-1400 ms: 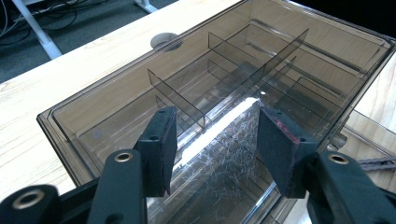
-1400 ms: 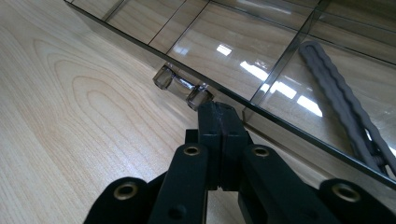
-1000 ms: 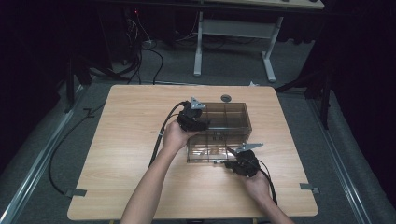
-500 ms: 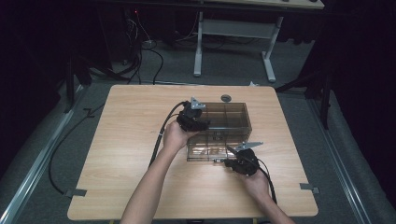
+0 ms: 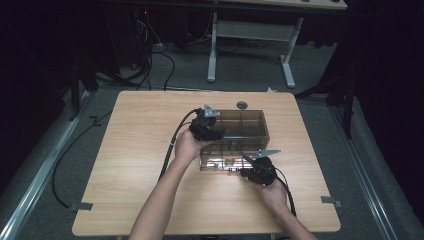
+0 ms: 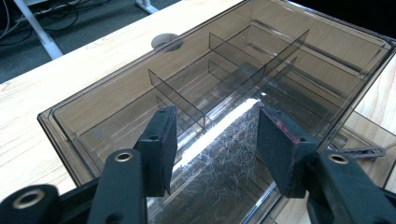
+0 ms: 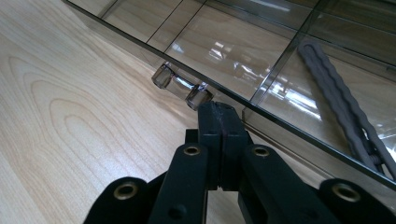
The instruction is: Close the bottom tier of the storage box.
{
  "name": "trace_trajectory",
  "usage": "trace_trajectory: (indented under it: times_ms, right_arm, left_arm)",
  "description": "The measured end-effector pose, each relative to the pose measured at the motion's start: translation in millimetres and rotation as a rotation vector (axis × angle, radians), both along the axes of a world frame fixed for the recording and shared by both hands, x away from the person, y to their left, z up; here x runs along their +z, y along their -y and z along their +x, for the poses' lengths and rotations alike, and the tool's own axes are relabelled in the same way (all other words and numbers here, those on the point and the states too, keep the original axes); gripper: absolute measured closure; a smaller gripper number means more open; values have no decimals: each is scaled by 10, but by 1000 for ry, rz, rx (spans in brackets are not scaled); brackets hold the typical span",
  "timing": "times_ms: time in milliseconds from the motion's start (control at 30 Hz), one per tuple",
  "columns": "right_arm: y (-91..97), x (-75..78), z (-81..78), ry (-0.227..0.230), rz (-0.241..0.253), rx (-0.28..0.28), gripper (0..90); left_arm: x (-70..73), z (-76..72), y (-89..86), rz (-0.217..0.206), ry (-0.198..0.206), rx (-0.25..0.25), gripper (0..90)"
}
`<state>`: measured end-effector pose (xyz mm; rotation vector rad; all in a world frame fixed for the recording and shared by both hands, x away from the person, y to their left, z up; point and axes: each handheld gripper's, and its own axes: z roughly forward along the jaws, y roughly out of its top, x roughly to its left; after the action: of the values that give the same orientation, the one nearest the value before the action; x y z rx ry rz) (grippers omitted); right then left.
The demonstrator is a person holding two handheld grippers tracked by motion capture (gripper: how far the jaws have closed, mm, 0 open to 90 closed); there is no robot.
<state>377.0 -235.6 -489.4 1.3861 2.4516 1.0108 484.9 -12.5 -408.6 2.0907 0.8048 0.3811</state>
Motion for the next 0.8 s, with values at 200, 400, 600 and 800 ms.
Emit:
trace_trajectory:
  times_ms: [200, 400, 600, 800]
  right_arm:
    - [-13, 11, 43, 0, 3, -7, 900]
    - [-4, 4, 82, -2, -1, -10, 900]
    - [2, 12, 127, -5, -8, -20, 900]
    - [0, 6, 168, -8, -5, -29, 900]
  left_arm:
    - [1, 0, 0, 1, 1, 0, 487]
    - [1, 0, 0, 1, 1, 0, 487]
    - [1, 0, 0, 1, 1, 1, 487]
    - [0, 0, 0, 0, 1, 1, 487]
